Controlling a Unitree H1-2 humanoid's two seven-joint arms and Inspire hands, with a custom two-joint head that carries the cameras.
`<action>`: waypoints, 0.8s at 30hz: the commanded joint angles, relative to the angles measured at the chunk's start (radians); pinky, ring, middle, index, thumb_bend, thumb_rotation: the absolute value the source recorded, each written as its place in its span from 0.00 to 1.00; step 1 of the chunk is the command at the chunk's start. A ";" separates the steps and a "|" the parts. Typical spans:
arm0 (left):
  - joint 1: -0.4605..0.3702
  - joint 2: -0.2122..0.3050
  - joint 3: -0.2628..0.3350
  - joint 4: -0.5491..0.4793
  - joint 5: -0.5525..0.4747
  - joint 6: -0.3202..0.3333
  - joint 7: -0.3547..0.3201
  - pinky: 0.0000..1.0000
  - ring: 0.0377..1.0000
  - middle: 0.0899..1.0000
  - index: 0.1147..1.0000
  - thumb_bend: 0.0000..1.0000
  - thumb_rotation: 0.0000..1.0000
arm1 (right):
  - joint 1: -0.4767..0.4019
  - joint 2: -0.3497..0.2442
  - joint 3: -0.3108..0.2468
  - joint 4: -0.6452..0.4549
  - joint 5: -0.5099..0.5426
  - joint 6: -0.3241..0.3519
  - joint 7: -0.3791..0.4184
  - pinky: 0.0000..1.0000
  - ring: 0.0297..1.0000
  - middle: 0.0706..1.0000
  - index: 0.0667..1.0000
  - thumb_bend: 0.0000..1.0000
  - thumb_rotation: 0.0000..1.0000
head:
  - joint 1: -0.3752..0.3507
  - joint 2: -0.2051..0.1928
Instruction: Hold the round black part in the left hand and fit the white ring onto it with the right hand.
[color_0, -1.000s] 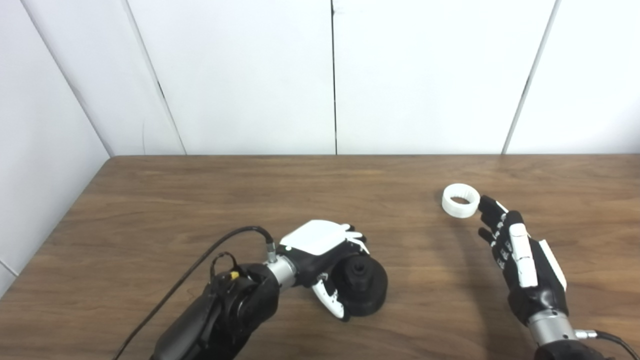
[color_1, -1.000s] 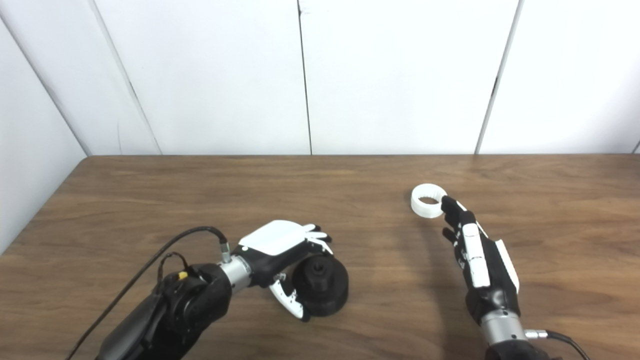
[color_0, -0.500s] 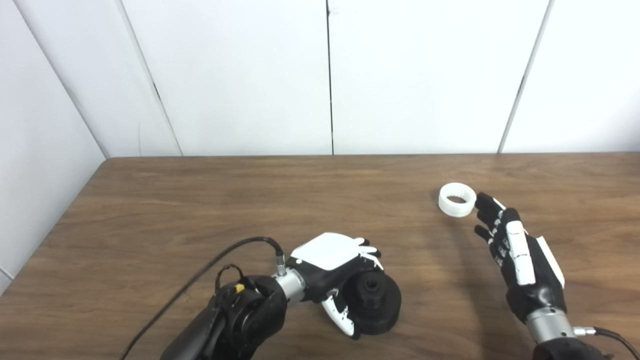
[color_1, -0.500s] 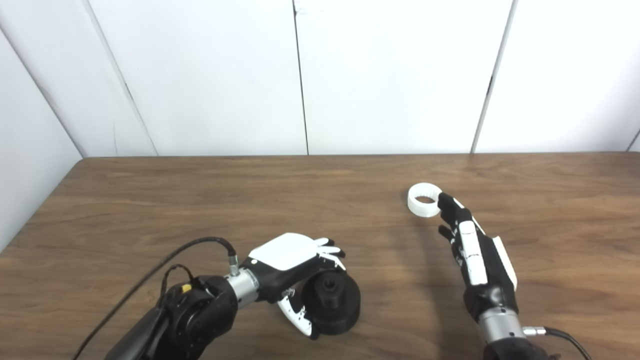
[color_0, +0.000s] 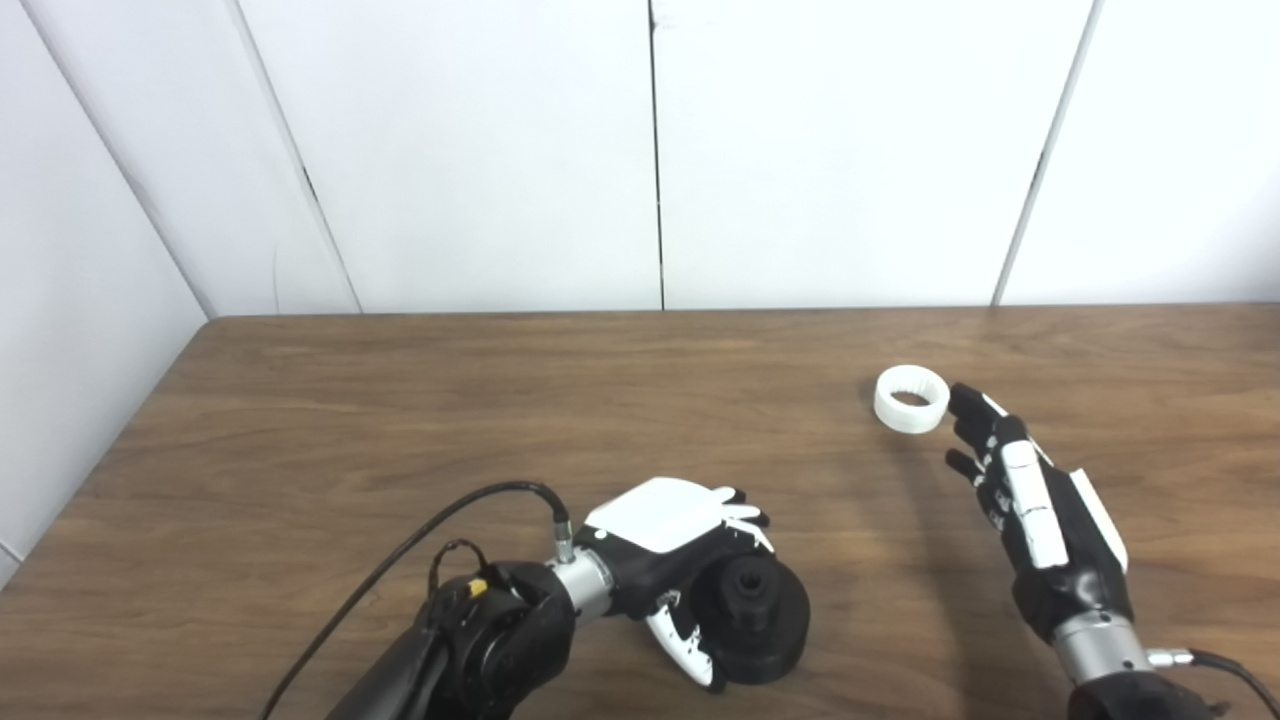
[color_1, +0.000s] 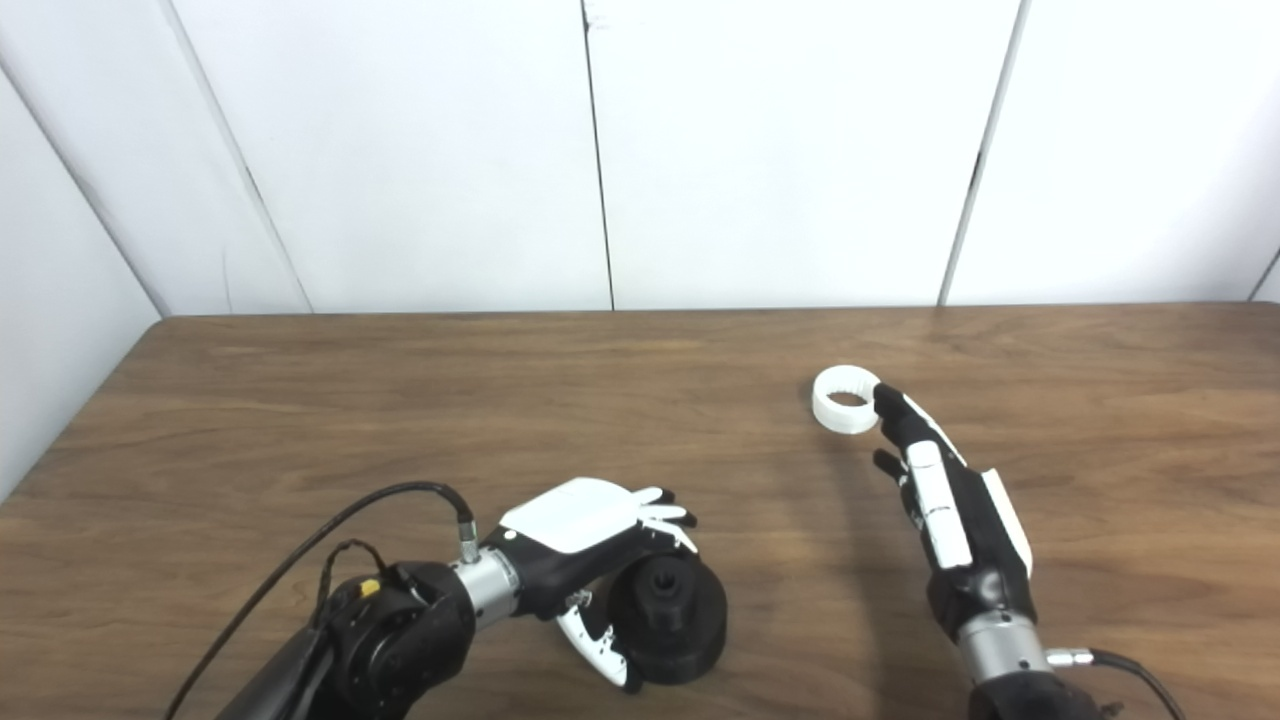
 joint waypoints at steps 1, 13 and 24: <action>-0.010 -0.010 -0.004 0.002 -0.009 -0.022 0.002 0.86 1.00 0.94 0.71 0.90 0.17 | -0.086 -0.068 0.030 -0.042 -0.156 0.006 -0.012 0.73 0.85 0.87 0.82 0.60 0.60 | -0.002 -0.002; -0.007 -0.038 0.016 0.037 -0.028 -0.017 0.004 0.87 1.00 0.94 0.71 0.90 0.17 | -0.304 -0.230 0.087 0.075 -0.333 0.017 0.076 0.79 0.87 0.84 0.79 0.74 0.44 | -0.003 0.000; -0.004 -0.066 0.056 0.084 -0.094 0.048 -0.011 0.89 1.00 0.95 0.77 0.94 0.21 | -0.323 -0.268 0.092 0.078 -0.347 0.005 0.130 0.78 0.86 0.84 0.79 0.76 0.49 | -0.006 0.004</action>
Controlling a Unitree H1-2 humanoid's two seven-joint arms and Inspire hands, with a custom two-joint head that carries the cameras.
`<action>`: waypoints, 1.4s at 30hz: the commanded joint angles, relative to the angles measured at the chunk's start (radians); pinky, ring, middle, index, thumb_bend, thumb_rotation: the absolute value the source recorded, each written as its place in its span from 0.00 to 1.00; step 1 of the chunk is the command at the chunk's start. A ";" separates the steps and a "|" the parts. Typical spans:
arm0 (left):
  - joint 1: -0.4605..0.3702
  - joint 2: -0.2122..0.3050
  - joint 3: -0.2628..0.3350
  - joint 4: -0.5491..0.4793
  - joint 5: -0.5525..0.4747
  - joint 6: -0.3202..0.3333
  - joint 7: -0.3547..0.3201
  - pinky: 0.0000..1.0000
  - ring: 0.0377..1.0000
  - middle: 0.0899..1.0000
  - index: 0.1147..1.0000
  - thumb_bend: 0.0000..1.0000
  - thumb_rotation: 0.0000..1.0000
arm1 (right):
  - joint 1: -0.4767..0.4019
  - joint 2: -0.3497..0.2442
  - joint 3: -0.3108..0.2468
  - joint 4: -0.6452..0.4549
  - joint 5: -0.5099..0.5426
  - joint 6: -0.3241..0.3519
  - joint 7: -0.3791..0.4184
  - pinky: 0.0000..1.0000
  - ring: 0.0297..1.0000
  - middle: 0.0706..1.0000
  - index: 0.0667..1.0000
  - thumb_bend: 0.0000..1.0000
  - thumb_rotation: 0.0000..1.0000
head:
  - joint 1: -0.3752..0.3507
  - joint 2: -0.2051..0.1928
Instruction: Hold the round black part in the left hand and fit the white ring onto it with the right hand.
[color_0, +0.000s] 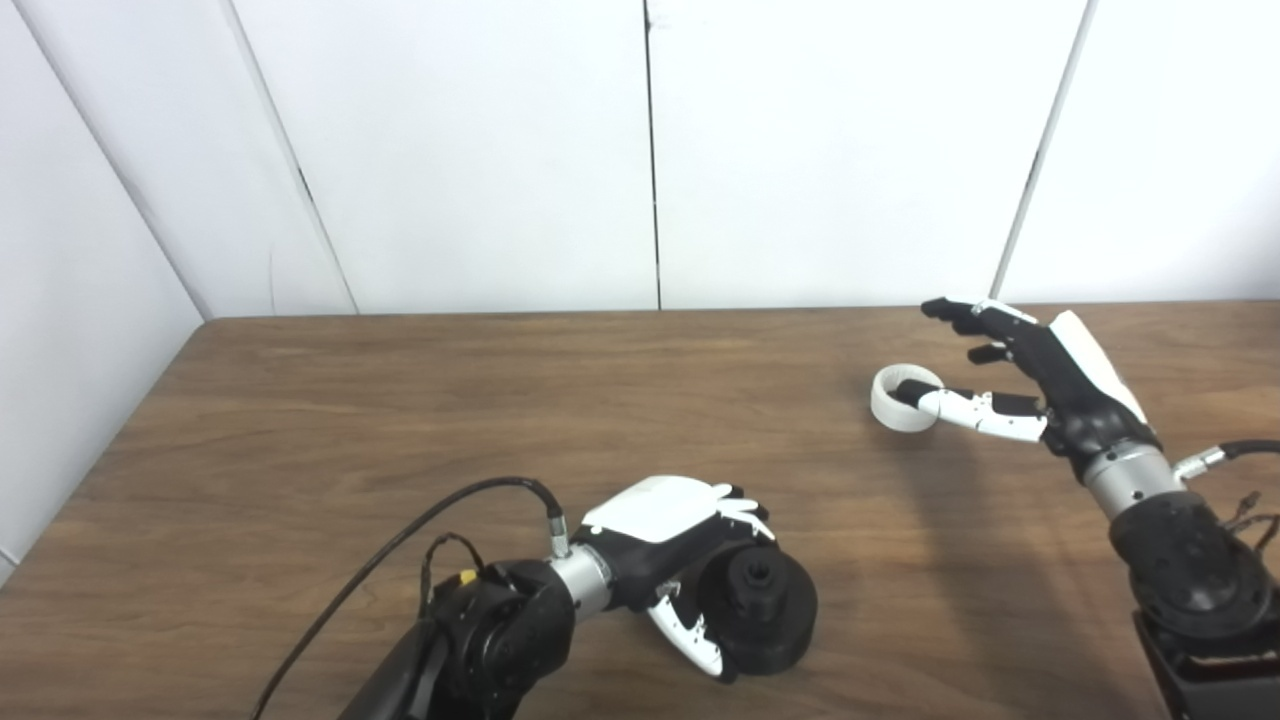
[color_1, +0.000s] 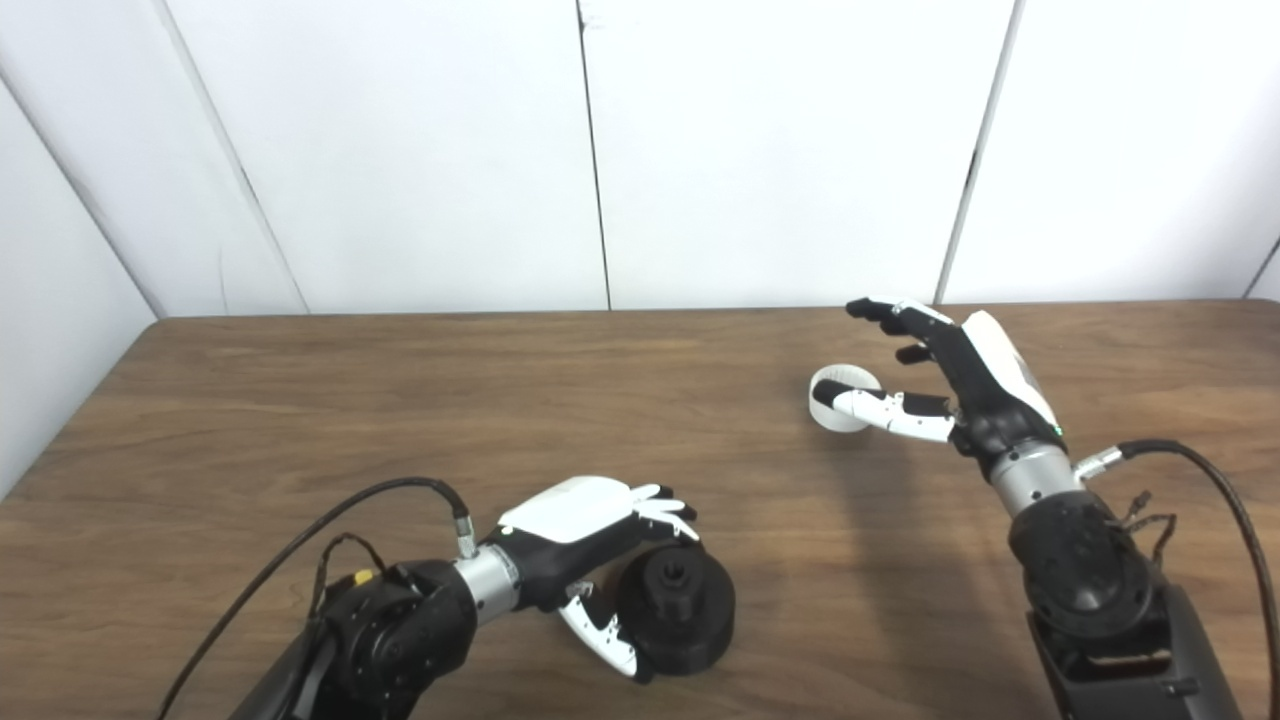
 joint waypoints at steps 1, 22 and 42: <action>-0.008 -0.009 0.000 0.027 -0.029 0.026 -0.016 0.89 1.00 0.95 0.77 0.95 0.20 | -0.053 -0.026 0.000 -0.033 -0.021 -0.028 0.008 0.79 0.87 0.85 0.79 0.76 0.50 | 0.000 0.001; -0.003 -0.007 -0.006 0.094 -0.049 0.045 0.032 0.89 1.00 0.95 0.74 0.96 0.22 | -0.316 -0.152 0.088 0.245 -0.102 -0.119 0.120 0.88 0.95 0.88 0.75 0.79 0.38 | -0.008 -0.002; -0.010 -0.003 -0.014 0.067 -0.049 0.060 0.032 0.89 1.00 0.95 0.74 0.95 0.21 | -0.562 -0.221 0.257 0.644 -0.243 -0.197 0.259 0.96 1.00 0.94 0.75 0.94 0.39 | 0.000 -0.003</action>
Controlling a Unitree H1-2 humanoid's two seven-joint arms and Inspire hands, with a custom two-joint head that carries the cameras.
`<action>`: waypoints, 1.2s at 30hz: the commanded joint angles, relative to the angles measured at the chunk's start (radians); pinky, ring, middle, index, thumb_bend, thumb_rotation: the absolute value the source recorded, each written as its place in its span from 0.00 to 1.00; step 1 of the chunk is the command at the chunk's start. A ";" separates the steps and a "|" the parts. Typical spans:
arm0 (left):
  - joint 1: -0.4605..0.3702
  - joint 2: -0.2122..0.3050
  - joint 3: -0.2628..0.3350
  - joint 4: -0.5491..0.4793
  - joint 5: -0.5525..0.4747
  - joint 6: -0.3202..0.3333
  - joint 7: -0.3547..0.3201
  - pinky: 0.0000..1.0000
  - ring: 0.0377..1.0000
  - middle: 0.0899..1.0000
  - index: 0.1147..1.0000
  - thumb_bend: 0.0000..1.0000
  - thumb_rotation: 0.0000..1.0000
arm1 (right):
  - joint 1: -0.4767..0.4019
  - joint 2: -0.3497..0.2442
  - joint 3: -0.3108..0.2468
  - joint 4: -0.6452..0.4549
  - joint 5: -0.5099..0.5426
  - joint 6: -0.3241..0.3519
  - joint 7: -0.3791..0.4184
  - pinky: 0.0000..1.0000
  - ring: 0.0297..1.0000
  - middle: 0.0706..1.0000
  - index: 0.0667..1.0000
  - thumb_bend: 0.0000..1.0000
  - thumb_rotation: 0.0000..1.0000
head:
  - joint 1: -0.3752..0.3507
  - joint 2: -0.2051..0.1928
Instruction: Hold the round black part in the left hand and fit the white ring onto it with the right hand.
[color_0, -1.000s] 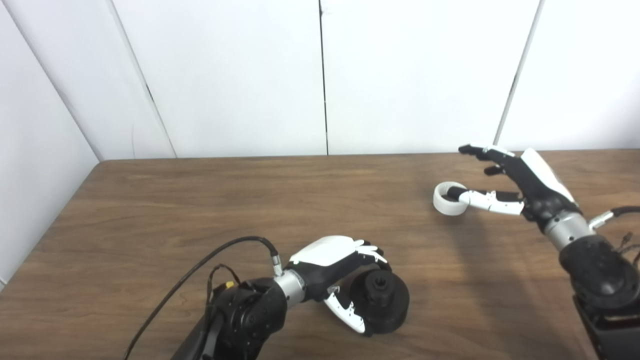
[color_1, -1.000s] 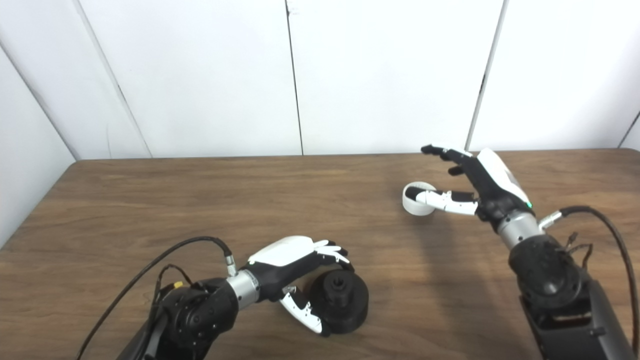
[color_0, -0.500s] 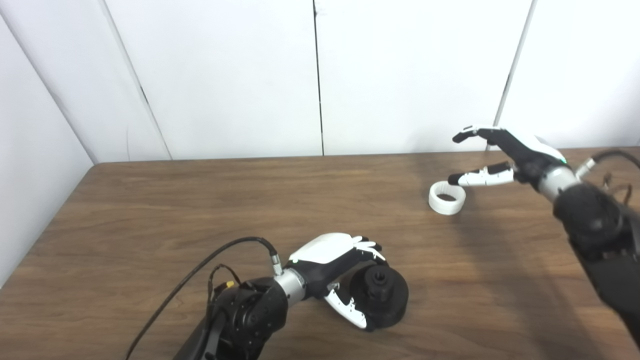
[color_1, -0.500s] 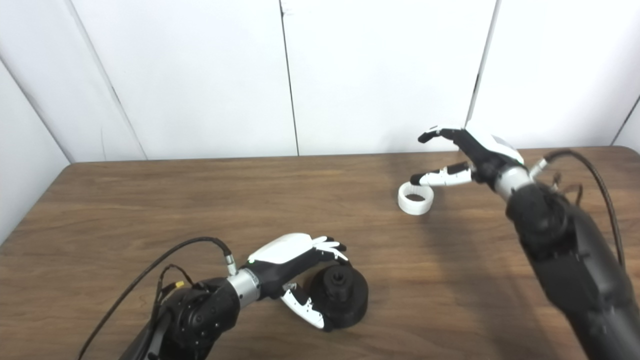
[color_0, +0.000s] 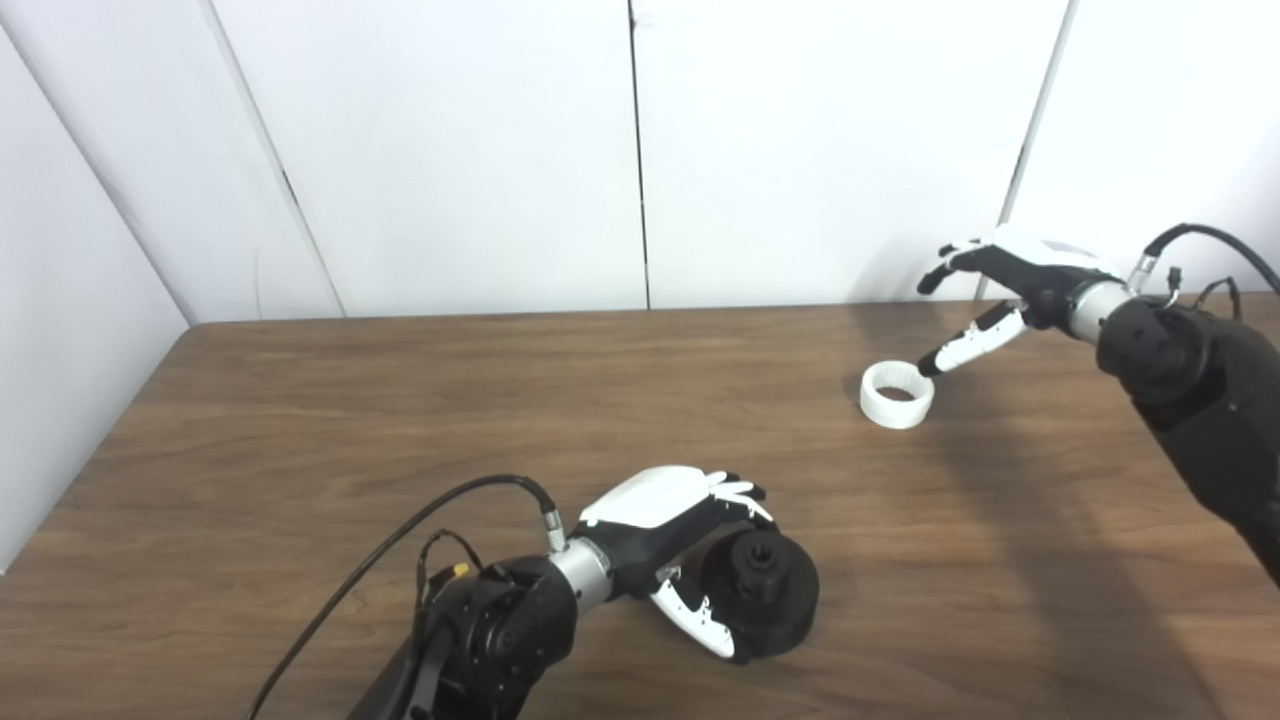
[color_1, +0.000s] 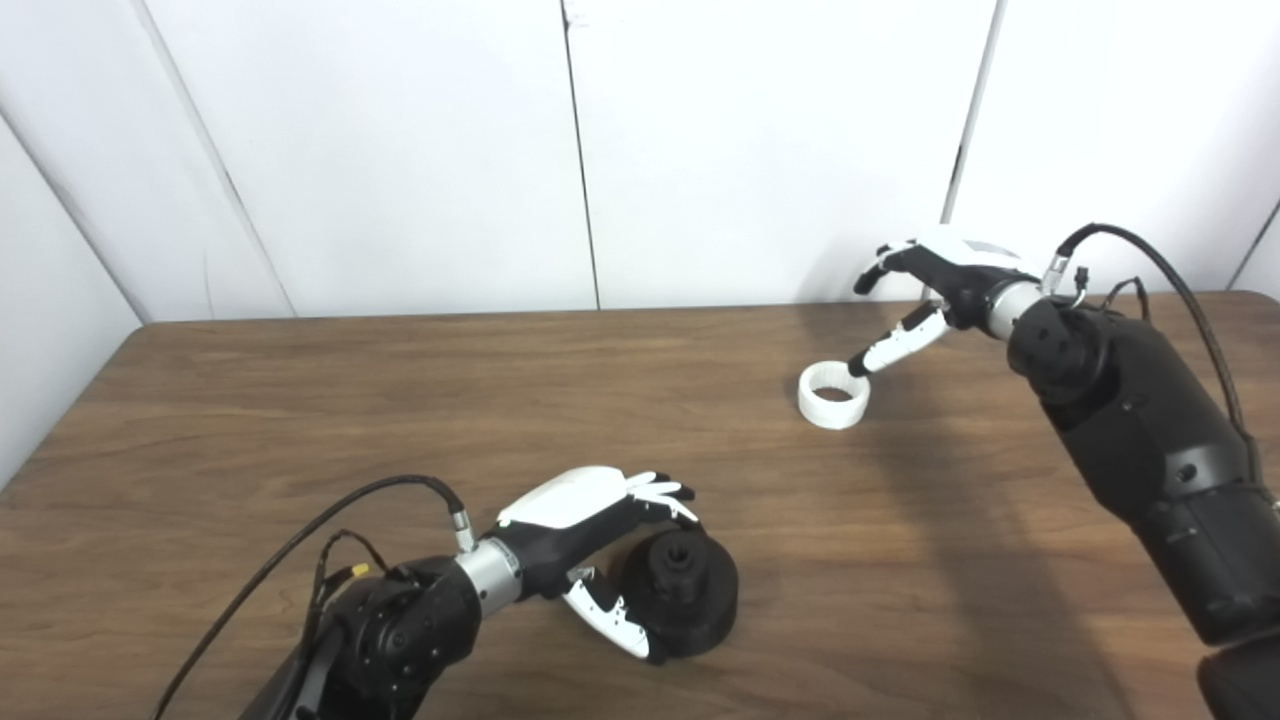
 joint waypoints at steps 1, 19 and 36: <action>-0.003 0.012 -0.014 0.016 -0.001 0.035 -0.036 0.89 1.00 0.95 0.73 0.95 0.21 | -0.072 -0.029 -0.001 -0.016 -0.014 -0.014 0.007 0.96 1.00 0.94 0.75 0.95 0.39 | 0.001 0.002; -0.009 0.013 -0.018 0.007 -0.005 0.042 -0.038 0.89 1.00 0.95 0.74 0.95 0.21 | -0.028 -0.027 0.030 -0.034 -0.023 -0.048 0.062 0.98 1.00 0.93 0.75 0.97 0.39 | 0.003 0.007; -0.013 0.012 -0.023 0.004 -0.010 0.042 -0.039 0.88 1.00 0.95 0.73 0.96 0.20 | -0.022 0.018 0.060 -0.020 -0.059 -0.031 0.076 0.98 1.00 0.93 0.76 0.94 0.39 | 0.001 0.009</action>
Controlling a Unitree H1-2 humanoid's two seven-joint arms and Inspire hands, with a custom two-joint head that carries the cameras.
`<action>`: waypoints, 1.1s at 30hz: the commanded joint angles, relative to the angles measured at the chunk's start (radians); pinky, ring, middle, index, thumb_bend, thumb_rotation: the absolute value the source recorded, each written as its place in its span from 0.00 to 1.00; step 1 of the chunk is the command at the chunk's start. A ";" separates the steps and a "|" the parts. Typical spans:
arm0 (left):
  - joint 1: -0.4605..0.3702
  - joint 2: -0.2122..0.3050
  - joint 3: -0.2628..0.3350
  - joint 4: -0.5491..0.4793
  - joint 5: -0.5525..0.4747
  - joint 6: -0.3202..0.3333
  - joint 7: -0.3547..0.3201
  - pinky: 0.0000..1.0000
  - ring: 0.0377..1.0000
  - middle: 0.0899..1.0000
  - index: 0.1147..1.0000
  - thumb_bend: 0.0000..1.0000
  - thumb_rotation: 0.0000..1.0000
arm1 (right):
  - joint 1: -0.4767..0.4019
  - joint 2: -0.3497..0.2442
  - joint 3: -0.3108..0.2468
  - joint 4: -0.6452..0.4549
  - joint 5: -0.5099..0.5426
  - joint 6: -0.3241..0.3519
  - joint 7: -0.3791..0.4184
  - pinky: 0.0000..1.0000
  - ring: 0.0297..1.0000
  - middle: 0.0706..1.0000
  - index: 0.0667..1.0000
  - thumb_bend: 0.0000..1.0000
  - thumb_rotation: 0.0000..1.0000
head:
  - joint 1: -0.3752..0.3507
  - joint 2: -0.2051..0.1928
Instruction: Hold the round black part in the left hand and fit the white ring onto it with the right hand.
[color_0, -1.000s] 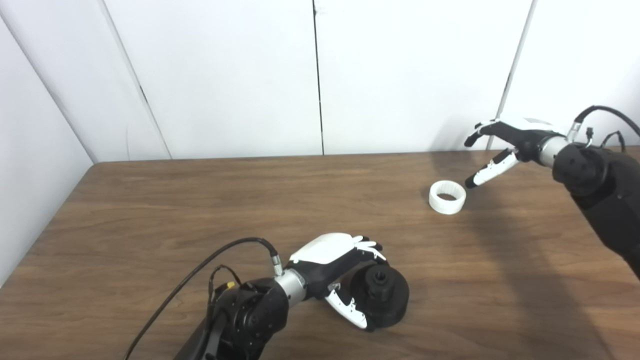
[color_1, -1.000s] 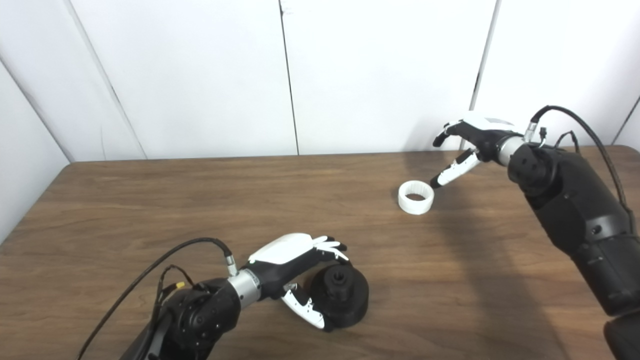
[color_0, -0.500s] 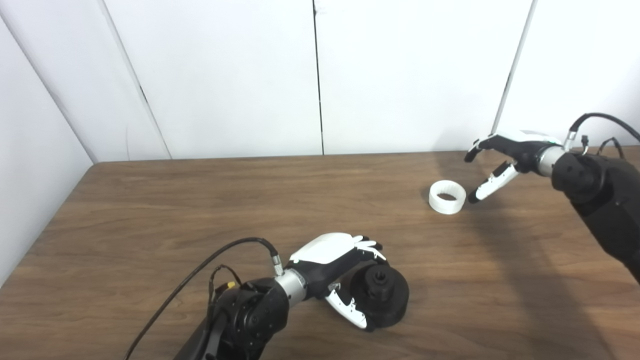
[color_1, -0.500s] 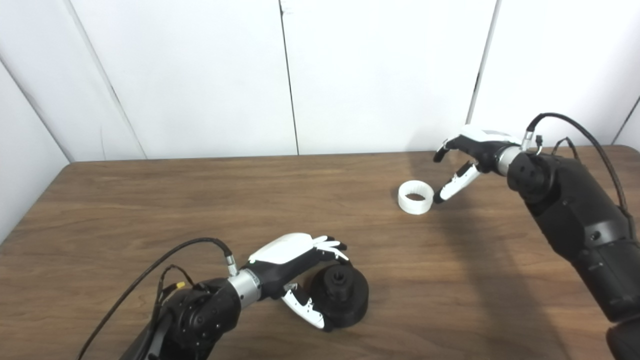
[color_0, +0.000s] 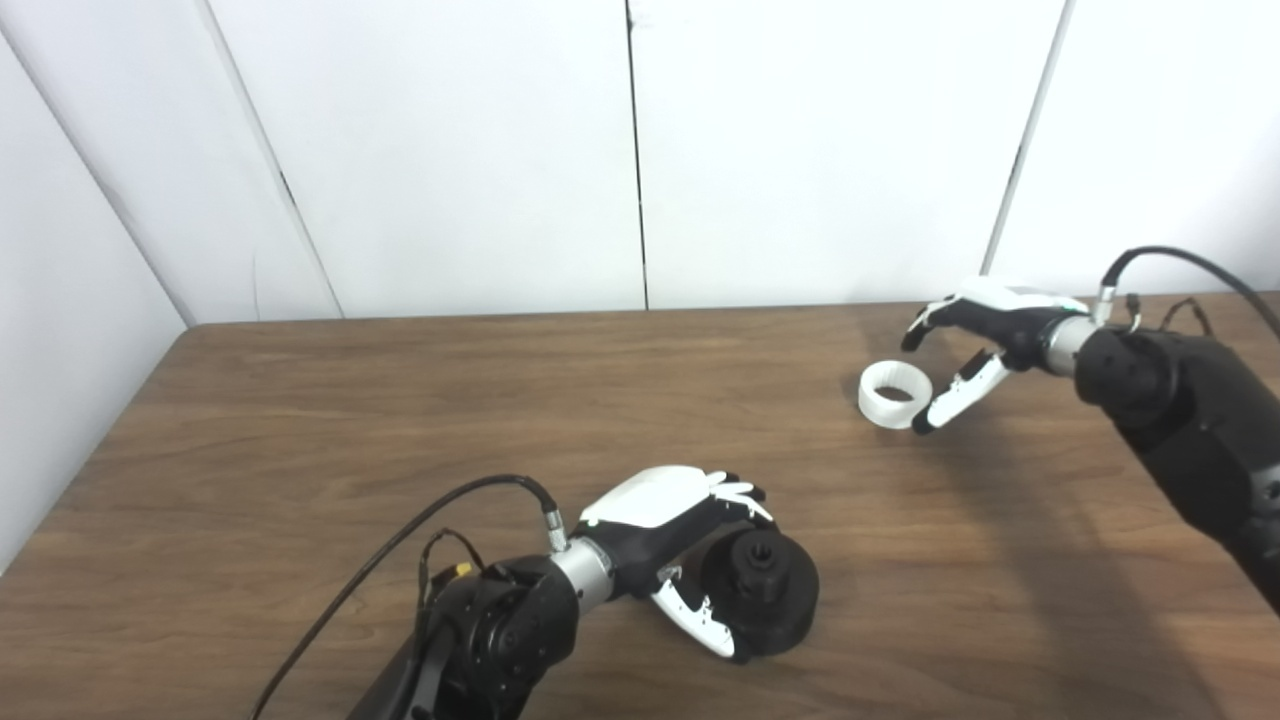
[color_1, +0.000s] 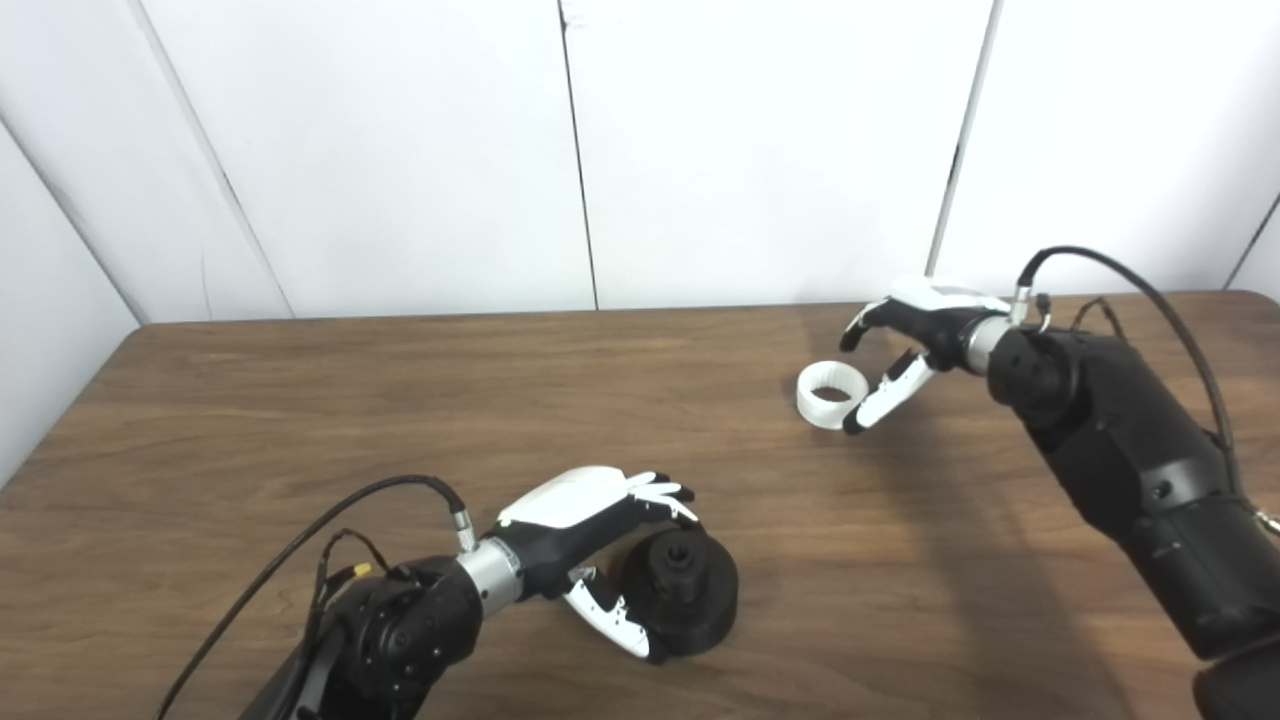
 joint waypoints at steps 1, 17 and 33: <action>-0.008 0.010 -0.012 0.011 -0.012 0.025 -0.039 0.88 1.00 0.95 0.73 0.96 0.21 | -0.054 -0.005 -0.008 -0.008 -0.012 -0.004 -0.020 0.98 1.00 0.93 0.76 0.94 0.39 | 0.001 0.001; -0.006 0.010 -0.020 -0.005 -0.011 0.040 -0.048 0.89 1.00 0.95 0.73 0.95 0.19 | -0.063 0.000 -0.020 0.024 -0.007 -0.026 -0.036 0.95 1.00 0.92 0.76 0.93 0.37 | 0.006 -0.004; -0.004 0.007 -0.024 -0.010 -0.016 0.035 -0.038 0.88 1.00 0.95 0.74 0.95 0.19 | -0.058 0.015 -0.026 0.041 -0.004 -0.054 -0.064 0.95 1.00 0.91 0.75 0.93 0.37 | 0.010 -0.002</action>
